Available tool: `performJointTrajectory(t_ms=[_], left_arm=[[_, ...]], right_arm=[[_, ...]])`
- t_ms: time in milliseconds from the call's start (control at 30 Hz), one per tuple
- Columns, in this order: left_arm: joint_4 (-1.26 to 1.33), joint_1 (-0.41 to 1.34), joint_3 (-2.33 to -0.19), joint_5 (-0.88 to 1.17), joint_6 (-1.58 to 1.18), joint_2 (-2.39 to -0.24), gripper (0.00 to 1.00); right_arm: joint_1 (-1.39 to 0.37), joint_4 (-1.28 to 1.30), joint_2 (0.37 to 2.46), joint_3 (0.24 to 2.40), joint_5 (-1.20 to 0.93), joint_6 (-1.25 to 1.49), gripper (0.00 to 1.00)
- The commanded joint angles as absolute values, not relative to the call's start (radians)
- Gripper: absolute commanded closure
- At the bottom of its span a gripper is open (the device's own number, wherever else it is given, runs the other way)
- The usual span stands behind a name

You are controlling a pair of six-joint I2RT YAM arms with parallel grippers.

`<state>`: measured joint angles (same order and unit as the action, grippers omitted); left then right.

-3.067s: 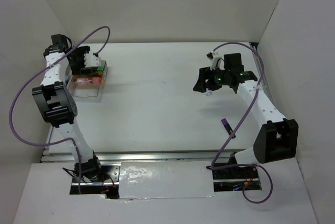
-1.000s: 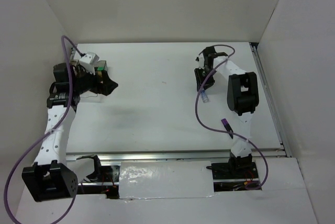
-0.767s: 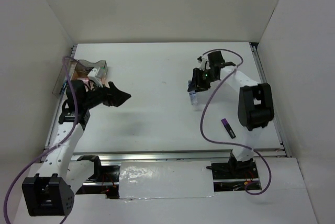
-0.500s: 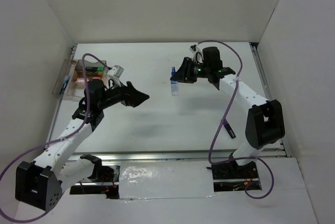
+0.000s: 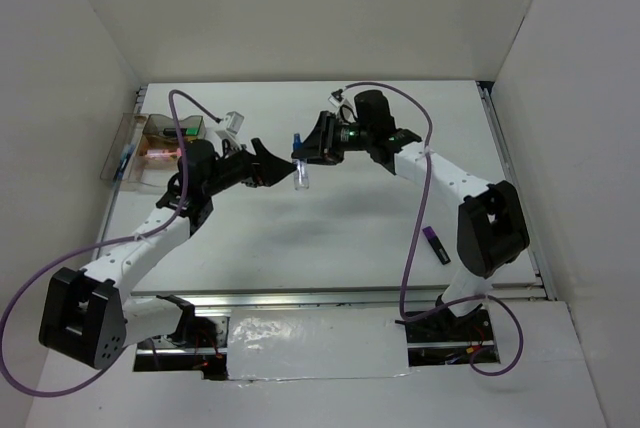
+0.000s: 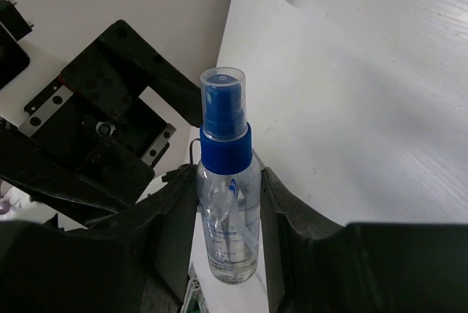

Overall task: Sort the stationery into containers
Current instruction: Pick up the stationery from the center of the board, then place the stationery in the storage box.

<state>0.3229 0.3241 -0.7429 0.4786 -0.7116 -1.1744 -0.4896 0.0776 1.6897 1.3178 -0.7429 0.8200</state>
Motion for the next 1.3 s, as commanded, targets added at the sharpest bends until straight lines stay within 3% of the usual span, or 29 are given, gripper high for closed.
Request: performJointTrajectory(t_ms=[0,200,433,767,833,900,1000,1033,1100,1133,1267], left_arm=[[0.422,0.334,-0.787,0.511,-0.773,-1.204,0.08],[0.42,0.337,-0.789,0.518,-0.81,-1.247,0.14],[0.466,0.339,-0.795,0.557,-0.833,-1.262,0.31],[0.492,0.341,-0.782,0.597,-0.853,-1.264,0.47],[0.474,0.339,-0.788,0.604,-0.844,-1.264,0.55],[0.419,0.33,-0.801,0.607,-0.803,-1.261,0.69],[0.306,0.264,-0.828,0.629,-0.724,-1.252,0.92],[0.258,0.24,-0.859,0.638,-0.688,-1.249,0.96],[0.051,0.148,-0.908,0.646,-0.514,-1.247,1.0],[-0.036,0.114,-0.967,0.655,-0.429,-1.252,1.0],[-0.338,-0.146,-1.087,0.745,0.115,-1.258,1.0]], right_arm=[[-0.502,0.005,1.692,1.361,-0.773,0.864,1.0],[-0.508,-0.018,1.707,1.388,-0.781,0.882,1.0],[-0.526,-0.041,1.724,1.399,-0.779,0.894,1.0],[-0.526,-0.061,1.744,1.408,-0.793,0.903,1.0],[-0.526,-0.075,1.743,1.396,-0.801,0.907,1.0],[-0.526,-0.092,1.738,1.39,-0.825,0.902,1.0],[-0.52,-0.083,1.724,1.394,-0.834,0.882,0.76],[-0.512,-0.074,1.712,1.4,-0.836,0.874,0.55],[-0.477,-0.043,1.7,1.408,-0.844,0.852,0.35],[-0.456,-0.031,1.681,1.41,-0.85,0.838,0.14],[-0.367,0.078,1.623,1.436,-0.865,0.651,0.02]])
